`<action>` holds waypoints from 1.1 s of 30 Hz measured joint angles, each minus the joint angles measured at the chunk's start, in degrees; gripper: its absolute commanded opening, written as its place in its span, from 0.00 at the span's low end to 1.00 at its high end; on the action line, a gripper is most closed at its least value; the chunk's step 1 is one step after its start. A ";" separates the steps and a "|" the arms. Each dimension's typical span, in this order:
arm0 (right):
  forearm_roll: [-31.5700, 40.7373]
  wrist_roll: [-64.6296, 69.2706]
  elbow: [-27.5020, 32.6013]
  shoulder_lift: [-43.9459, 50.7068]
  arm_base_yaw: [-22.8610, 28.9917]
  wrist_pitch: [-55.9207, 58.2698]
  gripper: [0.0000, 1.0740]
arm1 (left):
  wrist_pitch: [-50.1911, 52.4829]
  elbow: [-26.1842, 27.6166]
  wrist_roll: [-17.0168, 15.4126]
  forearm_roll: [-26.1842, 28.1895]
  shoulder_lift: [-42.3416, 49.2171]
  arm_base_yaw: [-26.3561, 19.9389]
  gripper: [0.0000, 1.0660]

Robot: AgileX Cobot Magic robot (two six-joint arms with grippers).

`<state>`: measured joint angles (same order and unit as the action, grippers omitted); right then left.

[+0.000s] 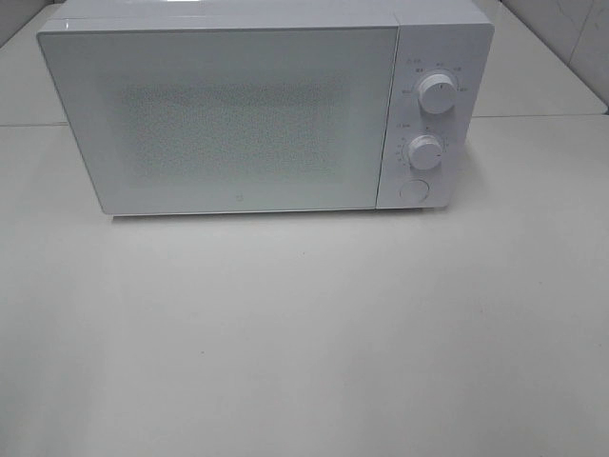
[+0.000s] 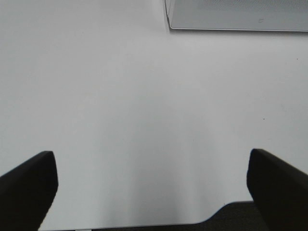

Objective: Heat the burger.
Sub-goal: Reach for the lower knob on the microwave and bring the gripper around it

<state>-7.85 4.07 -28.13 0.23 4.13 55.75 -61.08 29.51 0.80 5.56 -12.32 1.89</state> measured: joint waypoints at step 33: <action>0.00 0.00 0.00 0.00 0.00 0.00 0.71 | -0.17 0.00 -0.06 0.00 12.61 0.00 0.94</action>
<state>-7.85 4.07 -28.13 0.23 4.13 55.75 -61.25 29.51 0.74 5.56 0.29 1.89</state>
